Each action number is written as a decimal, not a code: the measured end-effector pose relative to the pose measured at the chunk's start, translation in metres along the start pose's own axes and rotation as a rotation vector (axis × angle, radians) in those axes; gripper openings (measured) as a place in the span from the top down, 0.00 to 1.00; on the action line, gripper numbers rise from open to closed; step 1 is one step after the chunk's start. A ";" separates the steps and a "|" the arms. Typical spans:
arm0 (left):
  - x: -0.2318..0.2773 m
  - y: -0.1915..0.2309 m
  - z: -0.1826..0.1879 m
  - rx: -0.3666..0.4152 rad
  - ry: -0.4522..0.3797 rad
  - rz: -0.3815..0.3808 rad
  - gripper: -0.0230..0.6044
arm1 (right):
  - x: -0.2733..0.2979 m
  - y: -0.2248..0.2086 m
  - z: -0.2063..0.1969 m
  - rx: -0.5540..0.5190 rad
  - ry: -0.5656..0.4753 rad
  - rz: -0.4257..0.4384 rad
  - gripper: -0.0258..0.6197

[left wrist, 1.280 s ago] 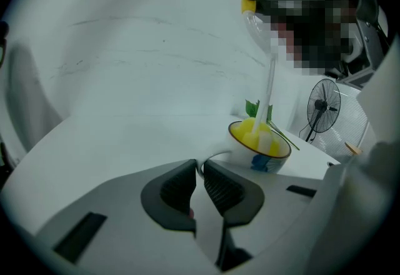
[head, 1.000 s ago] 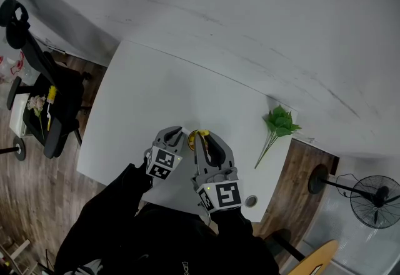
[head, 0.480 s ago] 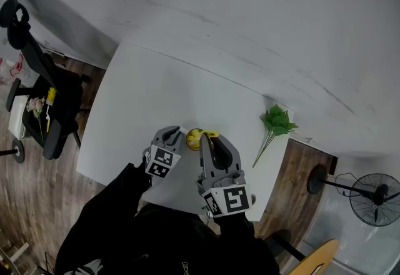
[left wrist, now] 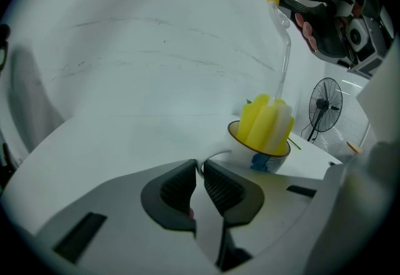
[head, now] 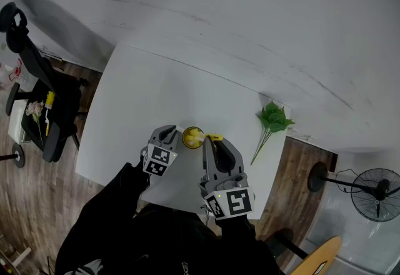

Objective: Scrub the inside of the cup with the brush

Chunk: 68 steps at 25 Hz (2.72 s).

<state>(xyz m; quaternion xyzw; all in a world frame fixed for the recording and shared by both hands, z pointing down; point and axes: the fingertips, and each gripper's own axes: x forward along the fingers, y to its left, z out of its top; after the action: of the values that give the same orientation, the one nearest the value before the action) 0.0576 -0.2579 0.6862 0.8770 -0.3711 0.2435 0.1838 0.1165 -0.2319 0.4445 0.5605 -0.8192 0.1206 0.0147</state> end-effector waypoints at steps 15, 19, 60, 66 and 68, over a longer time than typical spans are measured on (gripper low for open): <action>0.002 0.000 -0.001 -0.004 -0.008 0.003 0.88 | -0.003 -0.015 -0.040 0.039 0.067 -0.033 0.86; 0.001 0.000 0.002 0.003 -0.009 0.004 0.88 | -0.003 -0.014 -0.041 0.036 0.071 -0.034 0.86; -0.190 -0.024 0.091 0.045 -0.285 0.077 0.69 | -0.108 0.063 0.060 -0.092 -0.166 -0.093 0.86; -0.245 -0.053 0.112 0.084 -0.334 0.085 0.76 | -0.147 0.081 0.065 -0.090 -0.192 -0.117 0.86; -0.264 -0.064 0.115 0.089 -0.357 0.070 0.78 | -0.160 0.089 0.063 -0.093 -0.190 -0.125 0.86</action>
<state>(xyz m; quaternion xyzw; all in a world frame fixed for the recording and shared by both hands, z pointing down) -0.0211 -0.1256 0.4350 0.9000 -0.4172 0.1063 0.0676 0.1009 -0.0686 0.3422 0.6180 -0.7851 0.0277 -0.0298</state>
